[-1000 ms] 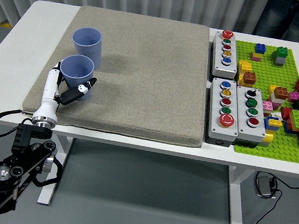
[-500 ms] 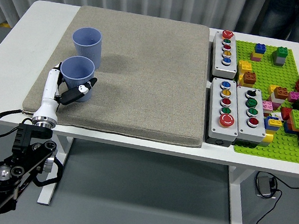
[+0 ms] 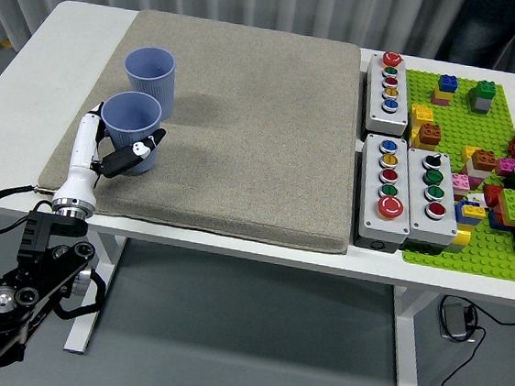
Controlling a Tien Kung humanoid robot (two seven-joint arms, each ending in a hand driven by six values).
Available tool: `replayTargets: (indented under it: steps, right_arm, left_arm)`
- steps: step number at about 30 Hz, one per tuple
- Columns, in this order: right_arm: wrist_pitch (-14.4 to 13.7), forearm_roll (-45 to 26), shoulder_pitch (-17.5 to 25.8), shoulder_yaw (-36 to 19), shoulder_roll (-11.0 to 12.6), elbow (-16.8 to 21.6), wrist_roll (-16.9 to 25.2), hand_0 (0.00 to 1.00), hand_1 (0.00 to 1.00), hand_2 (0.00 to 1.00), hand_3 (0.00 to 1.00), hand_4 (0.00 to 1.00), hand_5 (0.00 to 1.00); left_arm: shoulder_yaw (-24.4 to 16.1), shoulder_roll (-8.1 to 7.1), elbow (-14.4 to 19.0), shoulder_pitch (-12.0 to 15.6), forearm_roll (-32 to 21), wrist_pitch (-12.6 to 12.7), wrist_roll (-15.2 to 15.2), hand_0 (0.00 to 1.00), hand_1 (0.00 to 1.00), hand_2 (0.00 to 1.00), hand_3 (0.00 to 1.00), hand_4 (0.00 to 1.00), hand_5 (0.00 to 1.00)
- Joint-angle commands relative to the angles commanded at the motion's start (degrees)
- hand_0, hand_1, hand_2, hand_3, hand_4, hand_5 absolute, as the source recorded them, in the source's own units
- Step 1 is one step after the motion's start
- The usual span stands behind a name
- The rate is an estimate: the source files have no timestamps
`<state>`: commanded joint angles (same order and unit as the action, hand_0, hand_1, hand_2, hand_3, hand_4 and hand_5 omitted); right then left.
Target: Pick cup pour cup place
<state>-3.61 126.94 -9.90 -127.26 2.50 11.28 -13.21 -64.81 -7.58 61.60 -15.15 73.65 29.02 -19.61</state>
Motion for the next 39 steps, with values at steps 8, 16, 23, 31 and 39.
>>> replayTargets:
  steps: [8, 16, 23, 31, 39]
  right_arm:
    - [-0.03, -0.09, 0.34, -0.14, 0.08, 0.00, 0.08, 0.688, 0.640, 0.581, 0.580, 0.002, 0.159]
    - [-0.13, -0.57, 0.07, -0.15, 0.25, 0.01, 0.12, 0.688, 0.640, 0.582, 0.581, 0.002, 0.160]
    - [-0.21, -1.03, -0.18, 0.03, 0.35, 0.00, 0.12, 0.688, 0.640, 0.581, 0.581, 0.002, 0.160]
    - [-0.27, -1.19, -0.34, 0.18, 0.35, 0.01, 0.10, 0.688, 0.640, 0.581, 0.581, 0.002, 0.160]
    - [-0.37, -1.71, -0.78, 0.52, 0.48, 0.00, 0.05, 0.687, 0.639, 0.581, 0.580, 0.002, 0.161]
  left_arm:
    - [-2.82, -3.22, 1.31, -0.38, 3.03, -1.00, 2.02, 0.433, 0.530, 0.645, 0.679, 0.872, 0.285]
    - [-3.43, -8.36, 2.34, -2.91, 5.07, -3.17, 4.57, 0.431, 0.522, 0.632, 0.667, 0.861, 0.268]
    - [-2.60, -11.46, 1.96, -6.01, 7.37, -4.91, 6.31, 0.431, 0.524, 0.626, 0.661, 0.843, 0.252]
    - [-1.00, -14.08, -0.27, -9.38, 9.83, -7.47, 7.94, 0.435, 0.522, 0.624, 0.659, 0.842, 0.250]
    - [1.64, -16.83, -3.40, -14.39, 12.61, -9.35, 9.17, 0.436, 0.519, 0.627, 0.661, 0.833, 0.245]
